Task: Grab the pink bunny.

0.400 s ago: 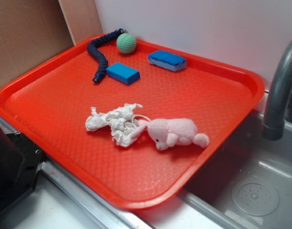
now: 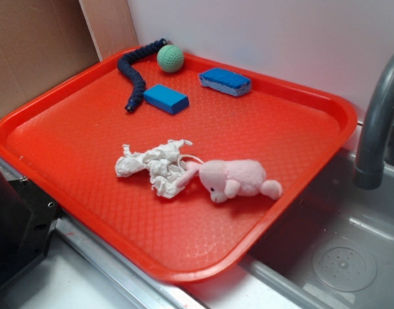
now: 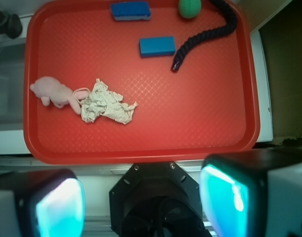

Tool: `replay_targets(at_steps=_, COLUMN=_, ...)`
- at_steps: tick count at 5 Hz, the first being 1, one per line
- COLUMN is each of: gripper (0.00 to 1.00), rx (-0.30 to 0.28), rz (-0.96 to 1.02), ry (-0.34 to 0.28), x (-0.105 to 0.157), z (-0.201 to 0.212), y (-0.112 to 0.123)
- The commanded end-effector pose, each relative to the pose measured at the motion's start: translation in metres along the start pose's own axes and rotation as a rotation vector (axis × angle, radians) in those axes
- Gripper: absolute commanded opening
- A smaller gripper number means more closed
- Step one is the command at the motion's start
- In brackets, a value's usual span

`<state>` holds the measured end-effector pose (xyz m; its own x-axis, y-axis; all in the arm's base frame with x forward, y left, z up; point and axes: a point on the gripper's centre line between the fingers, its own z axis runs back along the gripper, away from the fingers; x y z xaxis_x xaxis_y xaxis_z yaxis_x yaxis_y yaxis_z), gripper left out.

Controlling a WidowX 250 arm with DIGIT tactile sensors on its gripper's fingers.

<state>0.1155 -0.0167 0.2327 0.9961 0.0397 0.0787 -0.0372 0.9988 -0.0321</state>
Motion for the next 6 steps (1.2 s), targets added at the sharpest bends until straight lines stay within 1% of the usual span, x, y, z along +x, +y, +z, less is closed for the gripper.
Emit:
replay_targets(at_steps=1, gripper=1.00, rx=-0.012, rz=-0.502, ry=-0.031, x=0.051, z=-0.075, y=-0.092)
replay_targets(at_steps=2, gripper=1.00, rx=-0.107, rz=-0.744, ry=-0.047, x=0.051, z=-0.103, y=-0.118)
replay_targets(at_steps=3, gripper=1.00, rx=-0.101, rz=-0.832, ry=-0.015, x=0.058, z=-0.132, y=-0.118)
replay_targets(at_steps=4, gripper=1.00, rx=-0.122, rz=-0.851, ry=0.004, x=0.071, z=-0.155, y=-0.115)
replay_targets(at_steps=5, gripper=1.00, rx=-0.114, rz=-0.900, ry=0.050, x=0.076, z=-0.197, y=-0.119)
replay_targets(at_steps=6, gripper=0.77, rx=-0.117, rz=-0.962, ry=0.080, x=0.028, z=-0.230, y=-0.116)
